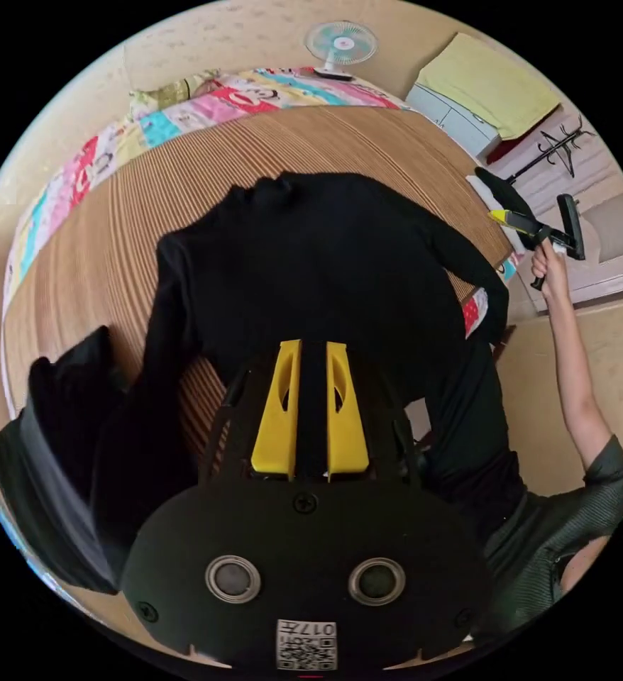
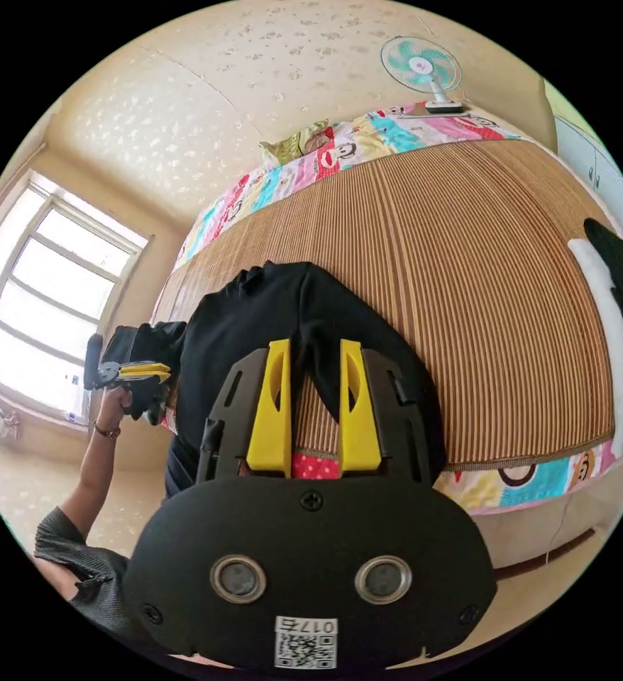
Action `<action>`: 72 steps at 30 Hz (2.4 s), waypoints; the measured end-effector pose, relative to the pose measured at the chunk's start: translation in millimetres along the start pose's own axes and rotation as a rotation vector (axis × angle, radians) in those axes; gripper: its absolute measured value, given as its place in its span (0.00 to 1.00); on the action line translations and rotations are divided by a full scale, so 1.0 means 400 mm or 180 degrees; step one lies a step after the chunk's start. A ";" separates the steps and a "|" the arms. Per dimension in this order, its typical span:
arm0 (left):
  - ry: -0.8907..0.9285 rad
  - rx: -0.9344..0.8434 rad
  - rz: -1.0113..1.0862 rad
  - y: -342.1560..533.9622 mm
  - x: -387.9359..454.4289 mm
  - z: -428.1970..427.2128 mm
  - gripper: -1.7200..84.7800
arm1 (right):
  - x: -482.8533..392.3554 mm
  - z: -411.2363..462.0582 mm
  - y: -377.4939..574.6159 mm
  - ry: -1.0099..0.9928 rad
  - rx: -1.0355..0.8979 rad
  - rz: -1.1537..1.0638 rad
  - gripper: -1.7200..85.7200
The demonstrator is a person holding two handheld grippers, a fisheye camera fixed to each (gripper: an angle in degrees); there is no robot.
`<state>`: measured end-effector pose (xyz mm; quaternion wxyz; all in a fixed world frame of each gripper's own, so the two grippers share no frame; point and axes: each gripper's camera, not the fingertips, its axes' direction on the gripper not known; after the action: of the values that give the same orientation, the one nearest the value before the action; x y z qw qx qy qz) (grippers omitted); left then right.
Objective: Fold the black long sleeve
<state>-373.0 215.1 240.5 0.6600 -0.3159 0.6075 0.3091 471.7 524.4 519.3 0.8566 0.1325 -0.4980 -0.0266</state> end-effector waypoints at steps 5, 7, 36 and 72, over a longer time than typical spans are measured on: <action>0.0676 -0.0038 -0.0306 0.118 -0.055 0.130 0.11 | 0.079 0.199 0.178 0.0911 -0.0666 0.0125 0.11; 0.0881 0.0091 -0.0390 0.172 -0.066 0.128 0.10 | 0.091 0.201 0.199 0.1031 -0.0706 -0.0140 0.09; 0.0282 0.0229 -0.1076 0.116 0.002 0.108 0.01 | -0.196 0.541 0.116 0.0606 -0.0898 -0.0894 0.03; -0.1799 -0.0294 0.0533 0.182 0.100 -0.261 0.03 | -0.078 0.548 0.364 0.0114 0.0259 -0.0419 0.02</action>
<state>-490.9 177.7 191.1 0.7601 -0.1958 0.4089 0.4655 255.0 626.5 632.7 0.8557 0.2000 -0.4734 -0.0603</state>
